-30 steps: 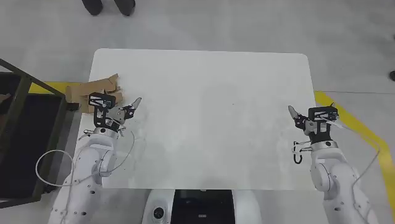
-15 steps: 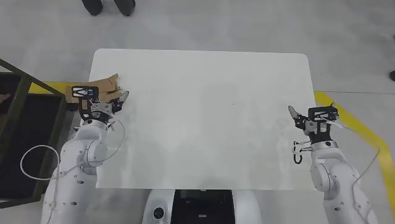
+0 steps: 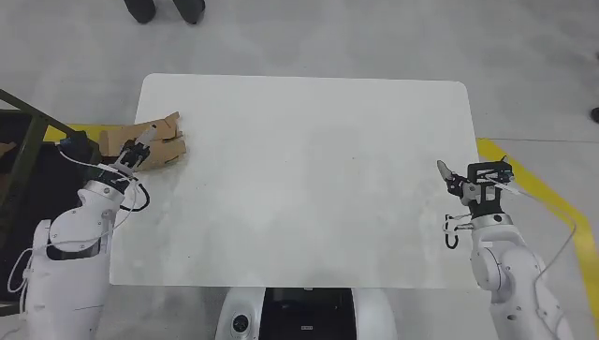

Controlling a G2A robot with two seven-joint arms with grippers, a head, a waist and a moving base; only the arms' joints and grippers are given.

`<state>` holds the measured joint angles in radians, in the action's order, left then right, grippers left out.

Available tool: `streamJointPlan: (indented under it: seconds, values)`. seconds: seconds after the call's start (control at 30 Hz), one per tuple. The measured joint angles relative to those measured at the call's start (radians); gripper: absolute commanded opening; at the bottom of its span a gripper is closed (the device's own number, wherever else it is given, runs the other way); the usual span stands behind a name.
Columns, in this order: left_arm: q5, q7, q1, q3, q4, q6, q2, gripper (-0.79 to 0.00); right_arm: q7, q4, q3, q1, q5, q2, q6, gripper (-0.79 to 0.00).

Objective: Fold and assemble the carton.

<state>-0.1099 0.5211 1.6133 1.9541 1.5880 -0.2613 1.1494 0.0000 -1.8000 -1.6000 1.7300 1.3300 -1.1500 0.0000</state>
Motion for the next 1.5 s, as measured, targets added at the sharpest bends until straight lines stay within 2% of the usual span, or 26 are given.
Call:
streamJointPlan:
  seconds: [0.23,0.63,0.73,0.83,0.97,1.17,1.37,1.5]
  values:
    - [0.244,0.115,-0.023,0.009,-0.063,0.002,-0.001,0.000,0.000,0.000,0.000,0.000,0.000,0.000,0.000,0.000]
    - [0.250,0.096,-0.028,0.014,-0.071,0.016,0.000,0.000,0.000,0.000,0.000,0.000,0.000,0.000,0.000,0.000]
    - [0.310,0.051,-0.046,0.043,-0.097,0.071,-0.001,0.000,0.000,0.000,0.000,0.000,0.000,0.000,0.000,0.000]
    - [0.341,0.044,-0.061,0.089,-0.126,0.086,-0.008,0.000,0.000,0.000,0.000,0.000,0.000,0.000,0.000,0.000]
    - [0.329,0.008,-0.084,0.144,-0.181,0.059,-0.017,0.000,0.000,0.000,0.000,0.000,0.000,0.000,0.000,0.000]
    - [0.300,-0.020,-0.108,0.184,-0.276,0.036,-0.028,0.000,0.000,0.000,0.000,0.000,0.000,0.000,0.000,0.000]
    - [0.241,-0.028,-0.128,0.207,-0.351,0.064,-0.042,0.000,0.000,0.000,0.000,0.000,0.000,0.000,0.000,0.000]
    - [0.227,0.005,-0.149,0.213,-0.401,0.094,-0.053,0.000,0.000,0.000,0.000,0.000,0.000,0.000,0.000,0.000]
